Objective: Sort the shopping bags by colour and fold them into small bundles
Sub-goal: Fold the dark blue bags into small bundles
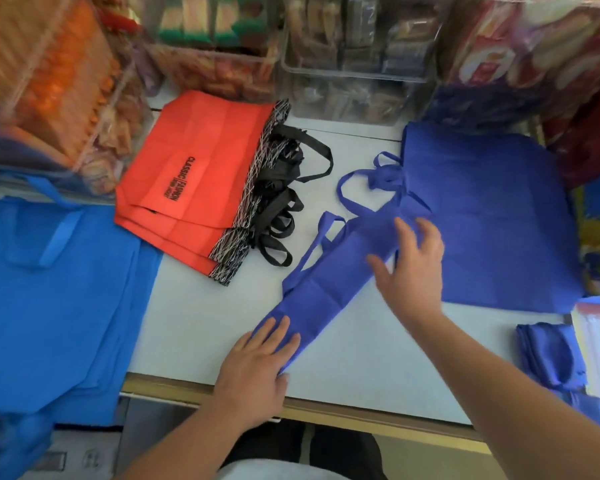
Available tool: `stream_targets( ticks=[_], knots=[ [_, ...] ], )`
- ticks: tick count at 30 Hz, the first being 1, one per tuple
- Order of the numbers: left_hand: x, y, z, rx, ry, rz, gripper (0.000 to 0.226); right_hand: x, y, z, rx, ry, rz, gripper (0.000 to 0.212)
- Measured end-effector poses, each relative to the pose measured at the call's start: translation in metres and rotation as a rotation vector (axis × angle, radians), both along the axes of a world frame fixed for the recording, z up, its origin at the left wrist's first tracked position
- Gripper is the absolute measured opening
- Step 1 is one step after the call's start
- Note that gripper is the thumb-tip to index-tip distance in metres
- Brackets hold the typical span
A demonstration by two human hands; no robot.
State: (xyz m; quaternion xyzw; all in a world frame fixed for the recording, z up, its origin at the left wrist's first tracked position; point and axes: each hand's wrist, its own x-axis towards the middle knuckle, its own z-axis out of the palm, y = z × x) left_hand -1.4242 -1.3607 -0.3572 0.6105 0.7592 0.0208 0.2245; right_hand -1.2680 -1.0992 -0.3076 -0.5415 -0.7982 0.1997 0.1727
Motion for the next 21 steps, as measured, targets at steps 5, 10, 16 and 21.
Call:
stream_targets(
  ticks=[5, 10, 16, 21],
  knots=[
    [0.032, 0.016, -0.001, 0.133, -0.274, 0.113, 0.049, -0.003, -0.060, -0.042, -0.294, -0.083, 0.414, 0.050],
    [0.025, 0.028, -0.006, 0.144, -0.560, 0.371, 0.036, 0.010, -0.056, -0.070, -0.307, -0.112, 0.542, 0.065],
    [0.028, 0.044, 0.001, 0.003, -0.642, 0.715, 0.037, 0.007, -0.063, -0.066, -0.345, -0.219, 0.541, 0.073],
    [0.032, 0.061, 0.009, -0.203, -0.783, 0.857, 0.026, 0.006, -0.062, -0.048, -0.463, -0.345, 0.593, 0.071]
  ],
)
